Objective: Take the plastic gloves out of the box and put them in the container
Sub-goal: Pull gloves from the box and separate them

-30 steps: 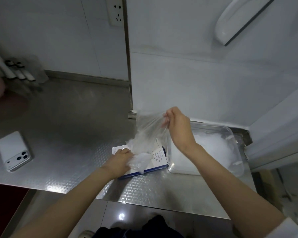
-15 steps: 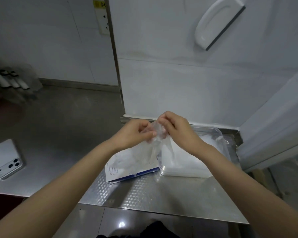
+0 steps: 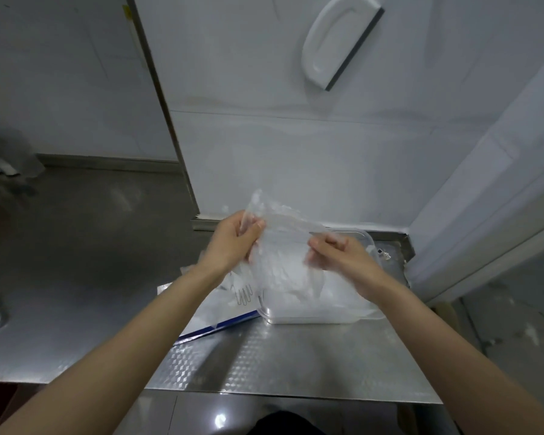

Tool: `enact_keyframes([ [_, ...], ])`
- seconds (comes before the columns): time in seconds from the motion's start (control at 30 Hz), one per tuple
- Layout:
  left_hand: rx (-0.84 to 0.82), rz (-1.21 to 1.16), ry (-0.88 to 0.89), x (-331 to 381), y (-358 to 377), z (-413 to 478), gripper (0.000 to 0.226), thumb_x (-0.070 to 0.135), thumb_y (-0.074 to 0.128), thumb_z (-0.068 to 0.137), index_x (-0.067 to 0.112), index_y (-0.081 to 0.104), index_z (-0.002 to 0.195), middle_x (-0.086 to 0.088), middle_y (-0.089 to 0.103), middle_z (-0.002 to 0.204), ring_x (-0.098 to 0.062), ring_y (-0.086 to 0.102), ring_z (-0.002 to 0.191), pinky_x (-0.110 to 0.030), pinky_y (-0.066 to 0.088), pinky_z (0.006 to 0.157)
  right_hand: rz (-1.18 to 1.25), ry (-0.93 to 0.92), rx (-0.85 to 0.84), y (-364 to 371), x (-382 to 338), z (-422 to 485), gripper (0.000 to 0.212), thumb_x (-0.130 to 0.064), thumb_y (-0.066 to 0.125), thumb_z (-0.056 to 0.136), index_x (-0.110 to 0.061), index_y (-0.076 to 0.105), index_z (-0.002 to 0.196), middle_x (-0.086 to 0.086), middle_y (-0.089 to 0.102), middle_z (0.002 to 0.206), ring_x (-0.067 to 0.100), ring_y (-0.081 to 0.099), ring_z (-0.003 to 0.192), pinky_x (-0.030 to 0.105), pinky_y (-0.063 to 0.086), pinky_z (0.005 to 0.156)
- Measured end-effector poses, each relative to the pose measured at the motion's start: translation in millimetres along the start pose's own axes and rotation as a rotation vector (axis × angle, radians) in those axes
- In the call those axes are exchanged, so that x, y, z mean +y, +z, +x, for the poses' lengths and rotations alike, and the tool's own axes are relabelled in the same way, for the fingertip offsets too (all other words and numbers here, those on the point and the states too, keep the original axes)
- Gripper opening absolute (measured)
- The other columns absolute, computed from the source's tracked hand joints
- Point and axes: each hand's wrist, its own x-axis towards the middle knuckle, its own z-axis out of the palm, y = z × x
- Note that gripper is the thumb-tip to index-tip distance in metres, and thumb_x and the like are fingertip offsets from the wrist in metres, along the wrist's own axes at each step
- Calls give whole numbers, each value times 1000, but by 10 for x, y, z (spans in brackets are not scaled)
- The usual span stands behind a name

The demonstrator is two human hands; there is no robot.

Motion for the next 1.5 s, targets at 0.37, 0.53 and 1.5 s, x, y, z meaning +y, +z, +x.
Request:
enact_keyframes([
  [0.37, 268, 203, -44, -443, 515, 216, 34, 28, 54, 95, -2, 54, 82, -11, 54, 65, -9, 45, 48, -16, 35, 43, -428, -43, 410, -327, 269, 323, 19, -15, 56, 94, -2, 61, 80, 4, 53, 59, 2, 42, 33, 14, 31, 36],
  [0.53, 252, 628, 2, -563, 523, 249, 19, 32, 49, 97, 17, 49, 86, 2, 58, 71, -18, 55, 68, -28, 34, 54, -920, 18, 337, -441, 553, 479, 25, -31, 50, 97, -12, 62, 85, 3, 64, 73, 20, 61, 74, 32, 45, 67],
  [1.5, -567, 1628, 138, -795, 1010, 408, 70, 40, 55, 92, 13, 20, 146, -16, 14, 153, -39, 21, 138, -46, 20, 112, -1441, -89, -275, -340, 808, 497, 52, -27, 62, 90, -18, 39, 136, 2, 41, 138, 20, 43, 121, 32, 43, 92],
])
